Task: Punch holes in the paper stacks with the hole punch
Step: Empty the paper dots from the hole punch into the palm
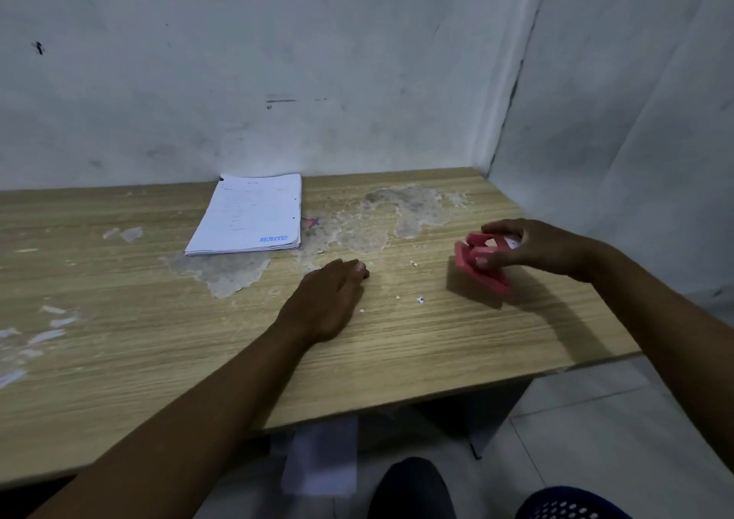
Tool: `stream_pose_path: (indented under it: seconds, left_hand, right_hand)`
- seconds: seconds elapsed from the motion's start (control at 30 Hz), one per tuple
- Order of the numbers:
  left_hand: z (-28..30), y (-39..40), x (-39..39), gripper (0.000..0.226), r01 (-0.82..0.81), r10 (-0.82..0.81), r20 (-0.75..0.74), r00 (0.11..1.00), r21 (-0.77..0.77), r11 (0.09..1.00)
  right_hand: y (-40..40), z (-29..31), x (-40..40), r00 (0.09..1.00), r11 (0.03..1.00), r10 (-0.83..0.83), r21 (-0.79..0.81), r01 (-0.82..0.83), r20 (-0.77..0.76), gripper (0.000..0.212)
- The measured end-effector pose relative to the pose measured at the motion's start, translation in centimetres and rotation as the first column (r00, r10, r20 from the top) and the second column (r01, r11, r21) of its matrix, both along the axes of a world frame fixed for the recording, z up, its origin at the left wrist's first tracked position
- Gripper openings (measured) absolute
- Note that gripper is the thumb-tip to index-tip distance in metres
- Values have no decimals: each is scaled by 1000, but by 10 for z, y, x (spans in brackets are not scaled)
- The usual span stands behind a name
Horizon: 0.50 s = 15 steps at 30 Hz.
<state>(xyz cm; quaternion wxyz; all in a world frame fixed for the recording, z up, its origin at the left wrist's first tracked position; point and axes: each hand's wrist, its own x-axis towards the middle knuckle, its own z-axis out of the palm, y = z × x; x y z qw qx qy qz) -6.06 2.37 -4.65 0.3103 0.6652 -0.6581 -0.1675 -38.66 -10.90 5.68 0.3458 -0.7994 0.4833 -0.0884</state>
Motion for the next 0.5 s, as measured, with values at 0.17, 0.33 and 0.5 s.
stream_pose_path:
  seconds: [0.17,0.33,0.5]
  left_hand:
    - [0,0,-1,66,-7,7,-6,1000,0,1000]
    - [0,1,0,68,-12,12,-34,999,6,1000]
    - [-1,0,1,68,2,-1,-42,999,16,1000]
  right_hand:
    - [-1,-7,7,956,973,29,-210,-93,-291,111]
    - [2,-19,6,946,969,3,-232,-82,-324,105]
    - [18,-28,19,893,874,-167,-483,-63,-418,118]
